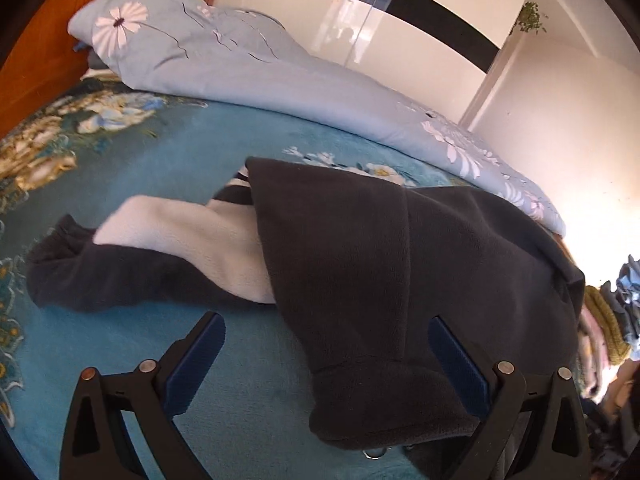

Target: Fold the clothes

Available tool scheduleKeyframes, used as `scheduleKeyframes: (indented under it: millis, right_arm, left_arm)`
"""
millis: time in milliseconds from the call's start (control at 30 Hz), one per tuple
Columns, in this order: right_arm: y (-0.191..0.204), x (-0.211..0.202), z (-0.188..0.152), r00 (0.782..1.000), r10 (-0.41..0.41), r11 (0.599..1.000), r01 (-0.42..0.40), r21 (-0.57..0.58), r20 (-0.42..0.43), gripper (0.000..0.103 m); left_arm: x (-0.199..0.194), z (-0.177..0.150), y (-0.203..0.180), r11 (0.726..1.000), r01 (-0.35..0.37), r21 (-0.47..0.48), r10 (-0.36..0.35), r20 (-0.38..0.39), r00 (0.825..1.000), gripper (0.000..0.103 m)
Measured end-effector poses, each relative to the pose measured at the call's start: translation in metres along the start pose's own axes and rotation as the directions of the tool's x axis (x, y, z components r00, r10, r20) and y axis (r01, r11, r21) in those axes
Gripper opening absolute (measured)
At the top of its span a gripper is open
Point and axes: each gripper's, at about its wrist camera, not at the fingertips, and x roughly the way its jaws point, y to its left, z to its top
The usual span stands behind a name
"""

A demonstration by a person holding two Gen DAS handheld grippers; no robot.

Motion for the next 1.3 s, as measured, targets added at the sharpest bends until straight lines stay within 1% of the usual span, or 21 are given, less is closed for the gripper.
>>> scheduleKeyframes:
  millis: [67, 133, 233, 267, 300, 367, 400, 433, 467, 533, 567, 600, 633, 700, 800, 900, 1033, 1133, 1200, 1267, 1300]
  right_arm:
    - [0.002, 0.009, -0.005, 1.0, 0.004, 1.0, -0.004, 0.026, -0.016, 0.072]
    - [0.003, 0.017, -0.007, 1.0, -0.003, 0.999, 0.005, 0.053, -0.029, 0.072]
    - [0.002, 0.027, -0.008, 0.998, 0.02, 0.994, -0.013, 0.106, -0.067, 0.072]
    - [0.001, 0.029, -0.008, 0.996, 0.027, 0.991, -0.016, 0.134, -0.079, 0.07]
    - [-0.003, 0.028, -0.007, 0.995, 0.049, 0.985, -0.034, 0.17, -0.082, 0.064]
    - [-0.006, 0.029, -0.008, 0.993, 0.081, 0.975, -0.061, 0.214, -0.083, 0.054]
    - [-0.008, 0.03, -0.008, 0.992, 0.096, 0.969, -0.074, 0.235, -0.082, 0.045]
    - [-0.007, 0.03, -0.008, 0.992, 0.101, 0.968, -0.079, 0.238, -0.082, 0.04]
    - [-0.006, 0.029, -0.008, 0.991, 0.102, 0.969, -0.08, 0.234, -0.083, 0.033]
    - [-0.003, 0.028, -0.006, 0.99, 0.11, 0.97, -0.089, 0.225, -0.083, 0.024]
    - [-0.002, 0.027, -0.005, 0.99, 0.117, 0.97, -0.096, 0.223, -0.081, 0.017]
    - [-0.001, 0.025, -0.004, 0.99, 0.119, 0.97, -0.1, 0.221, -0.078, 0.013]
    - [0.001, 0.024, -0.004, 0.99, 0.124, 0.97, -0.106, 0.219, -0.073, 0.013]
    - [0.002, 0.017, -0.002, 0.988, 0.145, 0.969, -0.131, 0.208, -0.055, 0.012]
    - [0.007, 0.008, -0.001, 0.985, 0.17, 0.967, -0.161, 0.196, -0.03, 0.012]
    - [0.008, -0.007, -0.001, 0.981, 0.193, 0.963, -0.189, 0.194, 0.0, 0.011]
    - [0.017, -0.036, 0.002, 0.965, 0.253, 0.95, -0.26, 0.171, 0.066, 0.011]
    - [0.025, -0.065, 0.01, 0.945, 0.302, 0.941, -0.316, 0.119, 0.122, 0.011]
    - [0.029, -0.081, 0.018, 0.933, 0.322, 0.938, -0.337, 0.081, 0.158, 0.011]
    - [0.033, -0.091, 0.029, 0.926, 0.326, 0.939, -0.34, 0.045, 0.19, 0.011]
    - [0.033, -0.088, 0.036, 0.93, 0.31, 0.945, -0.325, 0.046, 0.197, 0.011]
  left_arm:
    - [0.004, -0.001, -0.001, 1.0, 0.022, -0.005, -0.022, -0.02, 1.0, 0.103]
    - [0.014, -0.001, -0.003, 0.999, 0.032, -0.005, -0.032, -0.074, 0.997, 0.103]
    - [0.027, -0.006, -0.01, 0.999, 0.037, 0.005, -0.036, -0.154, 0.987, 0.102]
    - [0.029, -0.007, -0.013, 0.999, 0.043, 0.007, -0.041, -0.174, 0.984, 0.102]
    - [0.032, -0.009, -0.013, 0.998, 0.055, -0.014, -0.057, -0.198, 0.979, 0.101]
    - [0.036, -0.011, -0.013, 0.995, 0.078, -0.057, -0.09, -0.246, 0.965, 0.092]
    - [0.039, -0.013, -0.013, 0.993, 0.088, -0.078, -0.106, -0.269, 0.957, 0.078]
    - [0.039, -0.014, -0.015, 0.993, 0.082, -0.086, -0.104, -0.283, 0.954, 0.066]
    - [0.04, -0.015, -0.016, 0.993, 0.076, -0.092, -0.1, -0.296, 0.95, 0.064]
    - [0.033, -0.017, -0.023, 0.996, 0.06, -0.067, -0.076, -0.288, 0.955, 0.05]
    - [0.028, -0.017, -0.026, 0.997, 0.057, -0.058, -0.071, -0.282, 0.957, 0.046]
    - [0.021, -0.018, -0.028, 0.997, 0.055, -0.054, -0.067, -0.275, 0.959, 0.038]
    - [0.013, -0.018, -0.031, 0.996, 0.07, -0.053, -0.082, -0.266, 0.96, 0.027]
    - [-0.009, -0.018, -0.036, 0.992, 0.115, -0.053, -0.124, -0.232, 0.965, 0.021]
    - [-0.048, -0.02, -0.043, 0.984, 0.173, -0.041, -0.177, -0.172, 0.969, 0.019]
    - [-0.093, -0.022, -0.049, 0.972, 0.235, -0.028, -0.237, -0.1, 0.966, 0.018]
    - [-0.168, -0.024, -0.06, 0.945, 0.327, 0.021, -0.327, -0.002, 0.945, 0.018]
    - [-0.211, -0.016, -0.073, 0.926, 0.362, 0.105, -0.368, 0.054, 0.928, 0.018]
    - [-0.23, -0.003, -0.084, 0.92, 0.364, 0.145, -0.378, 0.08, 0.922, 0.018]
    - [-0.229, 0.02, -0.09, 0.922, 0.358, 0.149, -0.372, 0.084, 0.924, 0.018]
    - [-0.22, 0.03, -0.092, 0.923, 0.356, 0.146, -0.369, 0.08, 0.926, 0.019]
